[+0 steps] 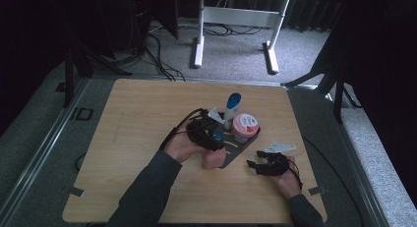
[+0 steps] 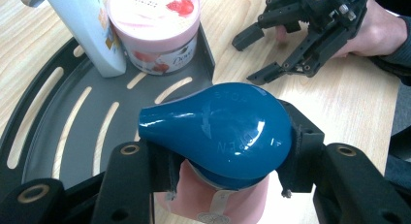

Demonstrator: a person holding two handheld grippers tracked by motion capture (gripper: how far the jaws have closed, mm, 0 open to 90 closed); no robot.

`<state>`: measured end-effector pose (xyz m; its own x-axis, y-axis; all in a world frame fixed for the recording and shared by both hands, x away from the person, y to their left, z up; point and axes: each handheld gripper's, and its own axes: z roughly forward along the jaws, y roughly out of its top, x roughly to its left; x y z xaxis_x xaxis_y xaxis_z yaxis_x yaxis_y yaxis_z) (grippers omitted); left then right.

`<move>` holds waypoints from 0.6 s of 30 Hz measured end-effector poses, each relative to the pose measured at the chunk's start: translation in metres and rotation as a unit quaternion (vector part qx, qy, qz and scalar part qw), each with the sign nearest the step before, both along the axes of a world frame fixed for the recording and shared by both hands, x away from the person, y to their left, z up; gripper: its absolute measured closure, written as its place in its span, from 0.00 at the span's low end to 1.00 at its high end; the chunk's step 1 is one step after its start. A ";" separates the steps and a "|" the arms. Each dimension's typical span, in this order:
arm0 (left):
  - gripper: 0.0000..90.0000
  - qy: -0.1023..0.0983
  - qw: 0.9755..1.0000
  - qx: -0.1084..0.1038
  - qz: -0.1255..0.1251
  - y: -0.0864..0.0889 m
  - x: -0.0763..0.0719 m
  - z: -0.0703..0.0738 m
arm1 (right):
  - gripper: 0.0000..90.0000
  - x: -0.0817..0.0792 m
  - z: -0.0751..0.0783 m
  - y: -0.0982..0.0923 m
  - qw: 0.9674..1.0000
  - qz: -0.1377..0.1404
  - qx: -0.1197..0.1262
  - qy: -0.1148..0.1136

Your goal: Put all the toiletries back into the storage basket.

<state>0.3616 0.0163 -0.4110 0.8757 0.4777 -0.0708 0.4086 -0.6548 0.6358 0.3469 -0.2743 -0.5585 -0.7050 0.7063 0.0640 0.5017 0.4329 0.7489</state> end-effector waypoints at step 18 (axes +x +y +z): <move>0.57 -0.012 1.000 -0.004 0.008 -0.006 0.017 0.008 | 0.41 0.000 0.000 0.000 1.000 0.001 -0.001 0.000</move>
<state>0.3781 0.0099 -0.4035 0.8697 0.4906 -0.0539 0.4030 -0.6428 0.6515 0.3469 -0.2744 -0.5585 -0.7059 0.7055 0.0625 0.5007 0.4347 0.7485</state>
